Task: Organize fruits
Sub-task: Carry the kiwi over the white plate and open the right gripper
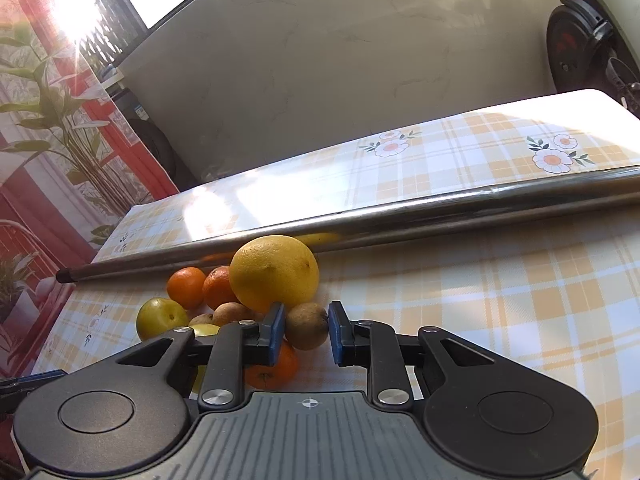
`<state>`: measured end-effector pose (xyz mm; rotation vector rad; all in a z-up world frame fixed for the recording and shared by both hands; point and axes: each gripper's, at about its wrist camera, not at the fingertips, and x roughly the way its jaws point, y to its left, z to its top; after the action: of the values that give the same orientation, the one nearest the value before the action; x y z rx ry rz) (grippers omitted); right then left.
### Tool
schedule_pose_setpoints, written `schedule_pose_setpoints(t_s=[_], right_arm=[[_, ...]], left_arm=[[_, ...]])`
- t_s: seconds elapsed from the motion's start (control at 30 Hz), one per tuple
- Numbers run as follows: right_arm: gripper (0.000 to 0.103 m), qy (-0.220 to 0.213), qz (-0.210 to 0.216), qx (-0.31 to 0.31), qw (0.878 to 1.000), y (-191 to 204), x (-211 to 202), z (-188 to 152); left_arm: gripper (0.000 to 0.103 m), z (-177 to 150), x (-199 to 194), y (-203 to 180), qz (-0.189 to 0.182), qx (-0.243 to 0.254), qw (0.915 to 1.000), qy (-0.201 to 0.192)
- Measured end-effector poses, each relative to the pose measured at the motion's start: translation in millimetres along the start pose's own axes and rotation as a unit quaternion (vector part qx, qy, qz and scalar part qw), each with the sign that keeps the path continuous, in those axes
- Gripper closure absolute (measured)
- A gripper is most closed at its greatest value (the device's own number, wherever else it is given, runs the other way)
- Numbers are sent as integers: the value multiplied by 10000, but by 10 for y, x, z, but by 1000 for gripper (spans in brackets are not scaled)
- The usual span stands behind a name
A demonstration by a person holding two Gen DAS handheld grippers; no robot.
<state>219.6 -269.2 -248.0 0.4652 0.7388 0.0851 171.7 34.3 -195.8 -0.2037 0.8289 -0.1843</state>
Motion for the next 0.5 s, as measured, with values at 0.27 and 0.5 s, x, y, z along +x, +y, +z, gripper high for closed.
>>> schedule_pose_setpoints(t_s=[0.27, 0.5], right_arm=[[82, -202, 114, -230, 9995, 202, -531, -115], [82, -128, 27, -793, 9968, 453, -1091, -546]], left_arm=[[55, -49, -146, 4, -96, 32, 9999, -42], [54, -153, -268, -20, -126, 167, 9998, -37]])
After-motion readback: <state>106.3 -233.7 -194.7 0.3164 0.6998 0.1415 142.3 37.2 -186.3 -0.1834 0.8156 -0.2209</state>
